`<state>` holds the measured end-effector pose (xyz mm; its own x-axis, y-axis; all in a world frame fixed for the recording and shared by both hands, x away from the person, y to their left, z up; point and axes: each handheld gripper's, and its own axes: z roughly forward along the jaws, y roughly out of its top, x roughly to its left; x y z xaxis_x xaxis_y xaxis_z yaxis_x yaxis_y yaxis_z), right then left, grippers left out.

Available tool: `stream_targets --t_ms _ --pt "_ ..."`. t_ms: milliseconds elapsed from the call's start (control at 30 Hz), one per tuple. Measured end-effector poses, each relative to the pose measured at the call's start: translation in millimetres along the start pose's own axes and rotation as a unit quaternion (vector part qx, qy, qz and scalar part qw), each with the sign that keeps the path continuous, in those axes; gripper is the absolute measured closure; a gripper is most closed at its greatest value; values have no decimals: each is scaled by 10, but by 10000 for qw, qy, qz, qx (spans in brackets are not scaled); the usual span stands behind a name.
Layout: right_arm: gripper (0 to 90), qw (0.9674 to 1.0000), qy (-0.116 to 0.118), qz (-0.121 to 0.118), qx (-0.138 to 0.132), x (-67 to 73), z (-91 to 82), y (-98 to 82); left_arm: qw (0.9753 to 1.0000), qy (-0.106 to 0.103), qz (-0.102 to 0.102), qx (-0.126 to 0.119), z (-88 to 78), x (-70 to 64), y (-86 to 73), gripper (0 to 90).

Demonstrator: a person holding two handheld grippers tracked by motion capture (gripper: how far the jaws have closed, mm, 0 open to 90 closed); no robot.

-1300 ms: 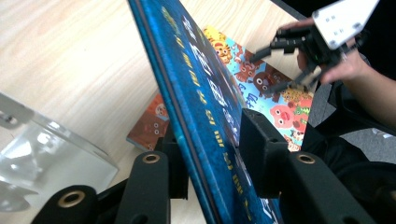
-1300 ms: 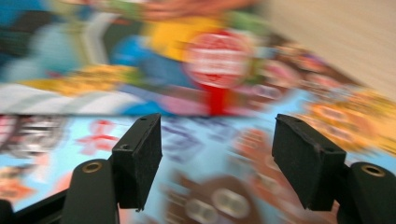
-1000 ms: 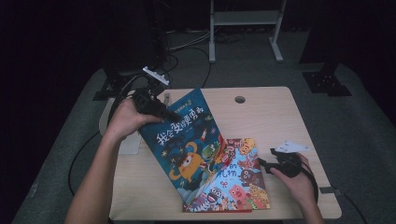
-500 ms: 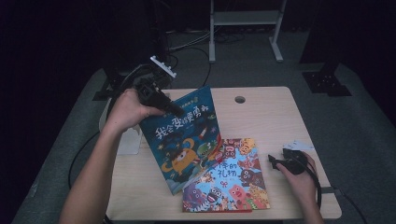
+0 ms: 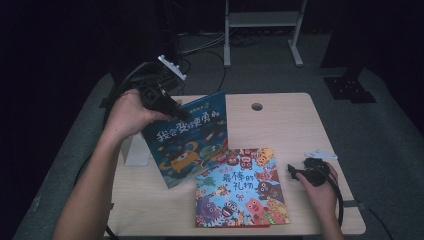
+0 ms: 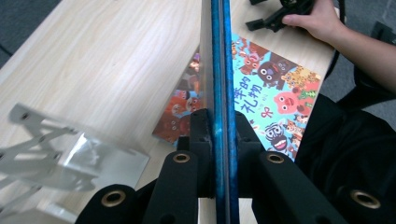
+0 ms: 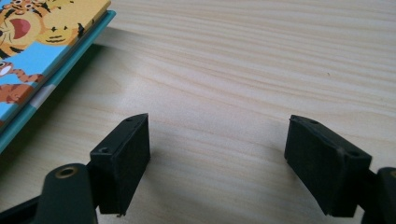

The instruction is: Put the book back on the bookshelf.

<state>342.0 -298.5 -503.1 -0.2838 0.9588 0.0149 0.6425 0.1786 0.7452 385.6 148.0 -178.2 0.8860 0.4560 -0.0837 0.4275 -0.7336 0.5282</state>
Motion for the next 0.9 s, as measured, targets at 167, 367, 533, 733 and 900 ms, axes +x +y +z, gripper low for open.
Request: stream_targets --t_ms 167,367,533,733,900 --pt "213 10000 0 0 -1 0 0 0 9999 36 -35 -87 -121 9 -75 821" --pt "213 10000 0 6 2 1 0 0 9997 96 -134 -162 -305 39 -298 821" --pt "213 10000 -2 10 2 2 0 0 9994 143 -255 -167 -384 82 -457 821" --pt "212 10000 0 6 3 1 0 0 9983 284 -451 -222 -541 138 -709 821" --pt "212 10000 0 14 5 2 0 0 9970 385 -630 -246 -671 171 -917 820"
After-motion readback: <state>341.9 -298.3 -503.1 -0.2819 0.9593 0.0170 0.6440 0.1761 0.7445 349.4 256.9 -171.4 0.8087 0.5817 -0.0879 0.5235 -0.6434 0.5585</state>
